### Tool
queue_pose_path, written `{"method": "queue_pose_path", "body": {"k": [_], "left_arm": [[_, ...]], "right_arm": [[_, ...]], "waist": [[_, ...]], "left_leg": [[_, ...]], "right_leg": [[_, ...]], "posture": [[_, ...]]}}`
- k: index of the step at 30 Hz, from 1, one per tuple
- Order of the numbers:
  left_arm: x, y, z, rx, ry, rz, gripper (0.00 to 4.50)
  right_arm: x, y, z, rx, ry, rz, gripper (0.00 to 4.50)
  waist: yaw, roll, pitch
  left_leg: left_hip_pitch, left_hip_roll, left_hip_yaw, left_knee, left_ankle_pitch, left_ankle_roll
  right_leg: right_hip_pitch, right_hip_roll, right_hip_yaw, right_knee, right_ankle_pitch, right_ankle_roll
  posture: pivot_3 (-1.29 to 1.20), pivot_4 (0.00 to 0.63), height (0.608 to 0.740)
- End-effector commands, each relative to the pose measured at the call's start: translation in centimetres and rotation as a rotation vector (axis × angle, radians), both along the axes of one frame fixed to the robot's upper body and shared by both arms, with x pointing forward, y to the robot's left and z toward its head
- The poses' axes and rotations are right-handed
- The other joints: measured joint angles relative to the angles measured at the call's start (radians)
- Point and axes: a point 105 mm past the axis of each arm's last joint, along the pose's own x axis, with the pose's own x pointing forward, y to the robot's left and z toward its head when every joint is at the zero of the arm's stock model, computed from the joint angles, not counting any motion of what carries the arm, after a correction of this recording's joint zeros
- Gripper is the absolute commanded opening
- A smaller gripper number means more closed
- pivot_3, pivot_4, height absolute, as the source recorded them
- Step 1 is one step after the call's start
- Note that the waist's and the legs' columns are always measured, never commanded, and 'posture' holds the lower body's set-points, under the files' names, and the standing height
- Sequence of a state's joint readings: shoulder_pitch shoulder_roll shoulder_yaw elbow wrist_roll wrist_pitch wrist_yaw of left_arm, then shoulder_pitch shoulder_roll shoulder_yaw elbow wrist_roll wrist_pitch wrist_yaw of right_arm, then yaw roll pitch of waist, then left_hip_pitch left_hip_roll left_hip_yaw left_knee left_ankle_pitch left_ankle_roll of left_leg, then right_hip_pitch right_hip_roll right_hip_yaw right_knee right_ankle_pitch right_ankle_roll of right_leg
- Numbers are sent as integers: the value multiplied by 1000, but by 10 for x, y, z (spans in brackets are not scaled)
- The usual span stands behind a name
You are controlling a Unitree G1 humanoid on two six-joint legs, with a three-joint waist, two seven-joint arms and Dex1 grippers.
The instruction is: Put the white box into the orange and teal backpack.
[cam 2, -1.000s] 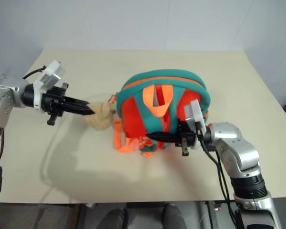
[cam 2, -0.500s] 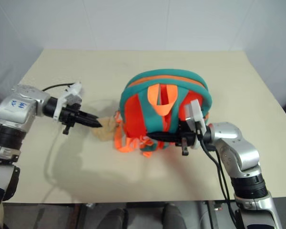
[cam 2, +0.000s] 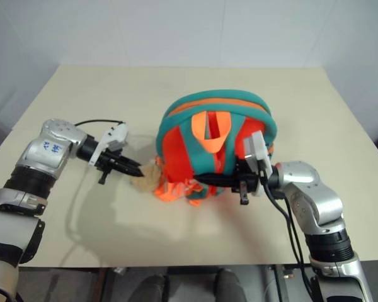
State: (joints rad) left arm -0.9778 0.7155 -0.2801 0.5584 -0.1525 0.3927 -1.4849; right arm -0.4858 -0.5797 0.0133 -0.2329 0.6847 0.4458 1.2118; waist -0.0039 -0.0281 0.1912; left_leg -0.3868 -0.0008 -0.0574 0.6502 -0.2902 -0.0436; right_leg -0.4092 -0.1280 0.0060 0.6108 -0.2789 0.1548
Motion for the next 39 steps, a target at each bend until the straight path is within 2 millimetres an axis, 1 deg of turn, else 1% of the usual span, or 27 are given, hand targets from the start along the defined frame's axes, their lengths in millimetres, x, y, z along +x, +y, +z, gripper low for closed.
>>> {"method": "queue_pose_path", "body": {"k": [1,2,4,5,7,8,11,16,17,20,24,28,30,32,34,36,39], "left_arm": [[1,-2,22,-93,-28,13,42],[4,0,25,-100,-70,29,42],[5,5,30,-107,-95,48,766],[5,6,30,-107,-92,51,1035],[3,8,32,-114,-96,55,1704],[3,9,34,-122,-103,60,1995],[2,13,39,-139,-113,74,2923],[-4,25,47,-182,-104,104,4495],[-5,28,48,-189,-105,115,4500],[-6,38,52,-215,-111,156,4500],[-9,54,52,-228,-116,211,4500],[-20,75,47,-233,-108,262,4500],[-25,81,48,-240,-110,271,4500],[-32,90,49,-264,-130,283,4500],[-38,93,56,-321,-176,271,4500],[-43,92,66,-401,-242,241,4500],[-50,92,76,-529,-317,196,4500]], "right_arm": [[-8,-2,7,-7,-34,11,561],[-7,-2,6,-17,-22,0,561],[-6,-3,4,-44,11,-11,561],[-6,-3,3,-55,21,-12,561],[-5,-4,3,-72,38,-27,1303],[-4,-5,3,-79,42,-29,1569],[-4,-7,6,-90,43,-29,2585],[-3,-21,7,-124,38,-58,4310],[-3,-24,7,-132,36,-64,4466],[-4,-35,9,-153,33,-89,4466],[-3,-56,12,-190,14,-145,4466],[-7,-92,12,-306,8,-232,4466],[-12,-107,12,-360,12,-255,4466],[-15,-130,12,-420,25,-331,4466],[-11,-156,14,-461,14,-435,4466],[-5,-172,21,-428,-11,-518,4466],[4,-187,27,-346,-51,-611,4466]], "waist": [[0,0,0],[0,0,0],[0,0,0],[0,0,0],[-1,0,0],[0,0,0],[0,0,0],[-1,0,0],[0,0,0],[0,0,0],[1,0,0],[1,0,0],[2,0,0],[3,0,0],[2,0,0],[2,0,0],[1,0,0]], "left_leg": [[0,0,0,0,0,0],[0,0,0,0,0,0],[0,0,0,0,0,0],[0,0,0,-1,0,0],[0,0,0,-1,0,0],[0,0,0,-1,0,0],[0,0,0,-1,0,0],[0,0,0,-1,0,0],[0,0,0,-1,0,0],[0,0,0,-1,0,0],[0,0,0,-1,0,1],[0,0,0,-1,-1,1],[0,0,1,-1,-1,2],[-1,0,1,-1,-1,2],[0,0,1,-1,-1,2],[0,0,2,0,-1,2],[1,0,2,0,-1,2]], "right_leg": [[0,0,0,0,0,0],[0,0,0,0,0,0],[0,0,0,-1,0,0],[0,0,0,-1,0,0],[0,0,0,-1,0,0],[0,0,0,-1,0,0],[0,0,0,-1,0,0],[0,0,0,-1,0,0],[0,0,0,-1,0,0],[0,0,0,-1,0,0],[0,0,0,-1,0,0],[0,0,0,-1,0,0],[0,0,0,-2,0,0],[0,-1,0,-2,0,0],[0,-1,0,-2,0,0],[1,-1,0,-2,0,0],[1,-1,0,-1,0,0]], "posture": [[0,150,740],[0,150,740],[0,150,740],[0,150,740],[0,150,740],[0,150,740],[0,150,740],[0,150,740],[0,150,740],[0,150,740],[0,150,740],[0,150,740],[0,150,740],[0,150,740],[0,150,740],[0,150,740],[0,150,740]]}}
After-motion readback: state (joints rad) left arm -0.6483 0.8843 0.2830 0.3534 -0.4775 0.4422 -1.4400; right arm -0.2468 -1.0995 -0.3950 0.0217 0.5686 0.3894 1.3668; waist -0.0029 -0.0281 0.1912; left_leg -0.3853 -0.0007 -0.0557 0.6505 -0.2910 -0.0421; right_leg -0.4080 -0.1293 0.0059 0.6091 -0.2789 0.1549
